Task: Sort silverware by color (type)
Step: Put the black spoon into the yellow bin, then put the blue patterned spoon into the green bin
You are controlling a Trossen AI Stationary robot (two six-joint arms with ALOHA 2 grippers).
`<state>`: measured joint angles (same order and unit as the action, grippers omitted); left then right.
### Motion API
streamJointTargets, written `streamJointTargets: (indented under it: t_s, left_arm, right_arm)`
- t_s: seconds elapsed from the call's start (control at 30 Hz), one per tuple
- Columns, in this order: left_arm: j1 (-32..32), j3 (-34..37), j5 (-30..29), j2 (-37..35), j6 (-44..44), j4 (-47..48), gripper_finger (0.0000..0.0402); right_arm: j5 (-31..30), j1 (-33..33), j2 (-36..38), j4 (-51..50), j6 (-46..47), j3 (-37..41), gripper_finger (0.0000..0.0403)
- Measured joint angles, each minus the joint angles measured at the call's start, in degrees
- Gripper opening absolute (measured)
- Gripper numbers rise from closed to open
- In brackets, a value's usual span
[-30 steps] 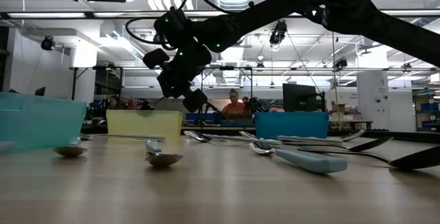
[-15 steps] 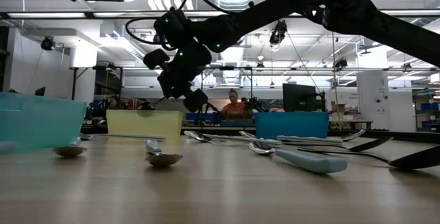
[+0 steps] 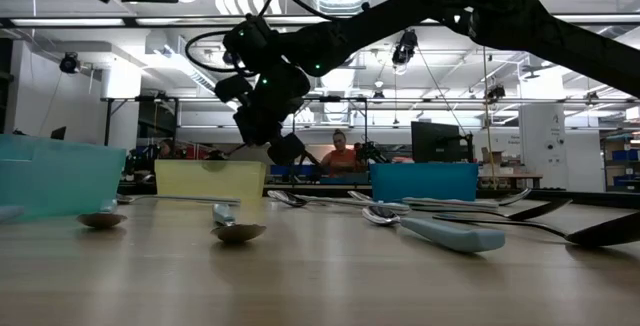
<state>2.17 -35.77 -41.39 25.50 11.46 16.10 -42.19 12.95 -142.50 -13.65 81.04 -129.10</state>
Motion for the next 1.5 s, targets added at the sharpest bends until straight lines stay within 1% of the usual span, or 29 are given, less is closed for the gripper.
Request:
streamJointTargets:
  t_s: [0.23,0.37,0.57,0.77,0.87,1.1,1.23,1.37,1.5]
  left_arm:
    - [0.0,0.0,0.0,0.0,0.0,0.3,0.0001]
    - [0.0,0.0,0.0,0.0,0.0,0.3,0.0001]
    - [0.0,0.0,0.0,0.0,0.0,0.3,0.0001]
    - [0.0,0.0,0.0,0.0,0.0,0.3,0.0001]
    - [0.0,0.0,0.0,0.0,0.0,0.3,0.0001]
    - [0.0,0.0,0.0,0.0,0.0,0.3,0.0001]
    - [0.0,0.0,0.0,0.0,0.0,0.3,0.0001]
    - [0.0,0.0,0.0,0.0,0.0,0.3,0.0001]
    - [0.0,0.0,0.0,0.0,0.0,0.4,0.0001]
  right_arm:
    - [-0.1,0.1,0.0,0.1,-0.9,0.0,0.0013]
    - [-1.5,0.1,0.0,0.1,-1.1,0.0,0.0013]
    - [-1.5,0.1,0.0,0.2,-3.4,0.0,0.0013]
    - [-1.5,0.1,0.0,0.2,-3.7,0.0,0.0015]
    - [-1.5,0.1,0.0,0.2,-5.0,0.0,0.0031]
    - [-1.5,0.1,0.0,0.2,-5.2,0.0,0.0099]
    - [-1.4,0.2,0.0,0.2,-5.2,0.0,0.0129]
    - [-1.4,0.2,0.0,0.2,-5.6,0.0,0.0148]
    - [-1.2,0.2,0.2,0.2,-7.7,0.0,0.0159]
